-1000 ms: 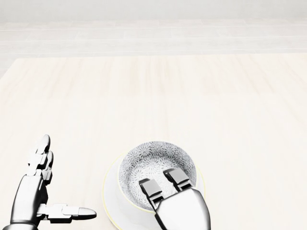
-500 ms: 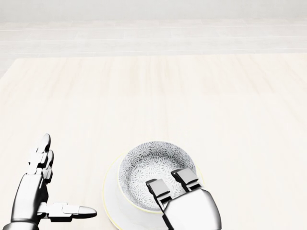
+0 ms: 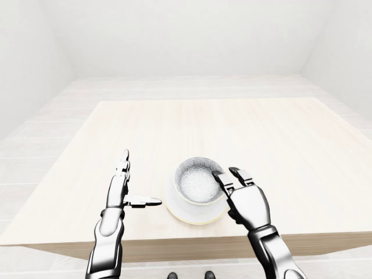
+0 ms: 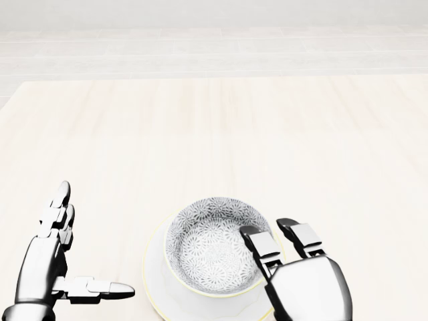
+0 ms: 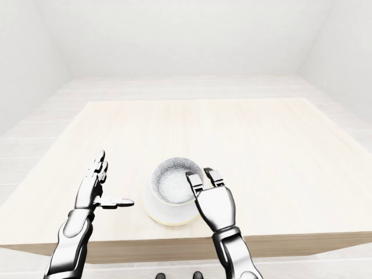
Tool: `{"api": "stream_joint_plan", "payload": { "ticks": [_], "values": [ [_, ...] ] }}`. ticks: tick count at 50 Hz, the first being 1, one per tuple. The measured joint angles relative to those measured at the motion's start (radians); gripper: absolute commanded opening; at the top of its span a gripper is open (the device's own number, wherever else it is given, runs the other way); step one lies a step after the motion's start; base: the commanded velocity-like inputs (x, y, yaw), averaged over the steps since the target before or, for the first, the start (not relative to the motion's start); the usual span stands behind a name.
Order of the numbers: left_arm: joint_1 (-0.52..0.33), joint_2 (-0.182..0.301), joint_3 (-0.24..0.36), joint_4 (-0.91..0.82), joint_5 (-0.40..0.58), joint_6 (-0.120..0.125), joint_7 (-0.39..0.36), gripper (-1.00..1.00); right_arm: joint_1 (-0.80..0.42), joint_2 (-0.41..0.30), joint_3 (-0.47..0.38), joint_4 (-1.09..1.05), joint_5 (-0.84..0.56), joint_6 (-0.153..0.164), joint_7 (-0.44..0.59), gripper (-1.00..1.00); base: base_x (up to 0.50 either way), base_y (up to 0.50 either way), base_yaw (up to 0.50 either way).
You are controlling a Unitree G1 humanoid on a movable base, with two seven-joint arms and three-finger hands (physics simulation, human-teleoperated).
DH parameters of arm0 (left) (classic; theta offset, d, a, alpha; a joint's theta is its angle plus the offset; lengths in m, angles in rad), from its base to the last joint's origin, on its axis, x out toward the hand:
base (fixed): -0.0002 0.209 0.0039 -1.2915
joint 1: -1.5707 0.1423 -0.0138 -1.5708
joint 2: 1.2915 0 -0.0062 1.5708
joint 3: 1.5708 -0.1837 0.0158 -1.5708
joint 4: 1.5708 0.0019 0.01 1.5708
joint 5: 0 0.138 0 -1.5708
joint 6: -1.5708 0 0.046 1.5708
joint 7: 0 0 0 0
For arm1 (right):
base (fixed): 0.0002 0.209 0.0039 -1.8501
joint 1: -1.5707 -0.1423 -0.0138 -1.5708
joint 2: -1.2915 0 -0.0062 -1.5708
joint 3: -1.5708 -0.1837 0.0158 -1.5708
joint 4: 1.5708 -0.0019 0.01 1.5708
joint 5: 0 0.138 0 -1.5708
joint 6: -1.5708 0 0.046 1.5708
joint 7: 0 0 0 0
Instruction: Put the bowl on the plate.
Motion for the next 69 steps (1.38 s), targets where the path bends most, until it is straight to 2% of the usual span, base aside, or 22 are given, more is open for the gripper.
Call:
{"api": "stream_joint_plan", "payload": {
  "ticks": [4, 6, 10, 14, 16, 17, 46, 69],
  "values": [
    [-0.001, 0.000, 0.000, -0.002, 0.001, 0.002, 0.000, 1.00, 0.009, 0.005, -0.028, -0.011, 0.017, 0.000, 0.002, 0.53, 0.00, 0.00, 0.00],
    [-0.001, 0.000, 0.000, -0.002, 0.001, 0.002, 0.000, 1.00, 0.013, 0.008, -0.040, -0.014, 0.025, 0.000, 0.002, 0.63, 0.00, 0.00, 0.00],
    [0.000, 0.000, 0.000, -0.003, 0.001, 0.002, 0.000, 1.00, 0.019, 0.017, -0.062, -0.011, 0.042, 0.000, -0.002, 0.68, 0.00, 0.00, 0.00],
    [0.002, 0.001, 0.001, -0.004, 0.001, 0.002, -0.001, 1.00, 0.023, 0.028, -0.086, -0.001, 0.066, 0.000, -0.009, 0.88, 0.00, 0.00, 0.00],
    [0.004, 0.001, 0.002, -0.005, 0.000, 0.001, -0.001, 1.00, 0.023, 0.033, -0.098, 0.005, 0.080, 0.000, -0.013, 0.91, 0.00, 0.00, 0.00],
    [0.005, 0.001, 0.003, -0.006, 0.000, 0.001, -0.002, 1.00, 0.023, 0.036, -0.103, 0.008, 0.086, 0.000, -0.015, 1.00, 0.00, 0.00, 0.00],
    [0.037, -0.002, 0.018, -0.013, 0.001, -0.019, -0.010, 1.00, -0.011, 0.094, -0.251, 0.050, 0.349, 0.000, -0.016, 1.00, 0.00, 0.00, 0.00],
    [0.046, -0.002, 0.030, -0.034, 0.001, -0.009, -0.015, 1.00, -0.011, 0.138, -0.490, -0.032, 0.674, 0.002, 0.045, 1.00, 0.00, 0.00, 0.00]
  ]
}}
